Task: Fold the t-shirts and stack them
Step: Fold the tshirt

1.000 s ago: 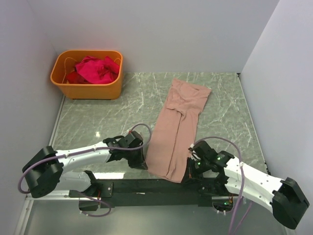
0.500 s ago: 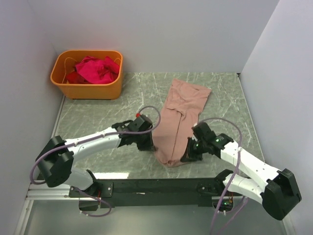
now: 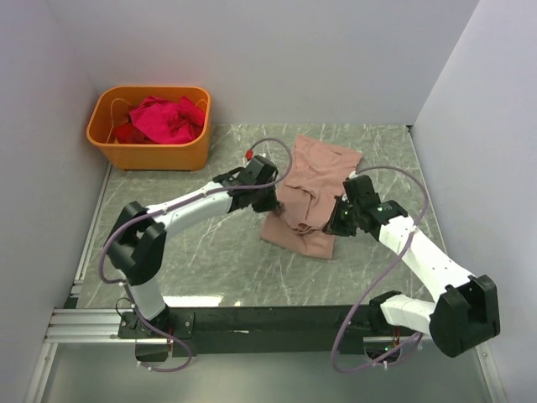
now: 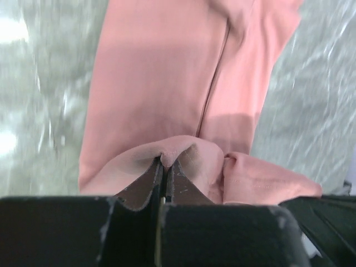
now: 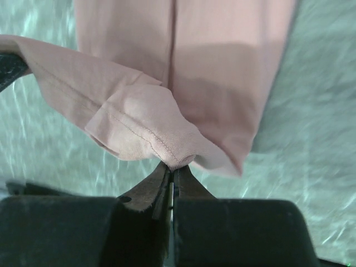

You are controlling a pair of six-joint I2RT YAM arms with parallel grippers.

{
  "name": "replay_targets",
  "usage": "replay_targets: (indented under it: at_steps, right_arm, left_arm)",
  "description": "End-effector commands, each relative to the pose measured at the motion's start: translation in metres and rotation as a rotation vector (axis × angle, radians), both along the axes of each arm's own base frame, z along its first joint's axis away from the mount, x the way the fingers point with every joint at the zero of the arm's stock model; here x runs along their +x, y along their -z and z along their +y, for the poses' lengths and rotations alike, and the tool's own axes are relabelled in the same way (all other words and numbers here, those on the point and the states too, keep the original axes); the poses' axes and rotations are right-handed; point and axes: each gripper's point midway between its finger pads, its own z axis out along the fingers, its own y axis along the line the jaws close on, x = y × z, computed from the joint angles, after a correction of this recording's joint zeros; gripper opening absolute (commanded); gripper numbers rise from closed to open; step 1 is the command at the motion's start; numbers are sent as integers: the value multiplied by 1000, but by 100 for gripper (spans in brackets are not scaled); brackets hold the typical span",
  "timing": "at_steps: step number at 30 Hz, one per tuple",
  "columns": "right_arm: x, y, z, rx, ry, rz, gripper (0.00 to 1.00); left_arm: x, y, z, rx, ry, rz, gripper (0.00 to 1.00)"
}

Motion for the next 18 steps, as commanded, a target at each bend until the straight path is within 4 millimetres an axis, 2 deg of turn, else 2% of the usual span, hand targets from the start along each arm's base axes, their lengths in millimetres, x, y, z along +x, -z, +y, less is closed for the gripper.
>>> replay_targets:
  at_steps: [1, 2, 4, 5, 10, 18]
  right_arm:
    - [35, -14, -12, -39, 39, -99, 0]
    - [41, -14, -15, -36, 52, -102, 0]
    - [52, -16, -16, -29, 58, -118, 0]
    - [57, -17, -20, -31, 69, -123, 0]
    - [81, -15, -33, -70, 94, -135, 0]
    - [101, -11, -39, -78, 116, -114, 0]
  left_arm:
    - [40, -18, -10, 1, -27, -117, 1]
    - [47, -24, -15, -13, -30, -133, 1]
    - [56, -17, -15, 3, -43, -129, 1]
    - [63, -21, -15, 6, -58, -145, 1]
    - [83, -14, -6, 23, -107, -144, 1]
    - [104, -15, -17, -13, -95, -154, 1]
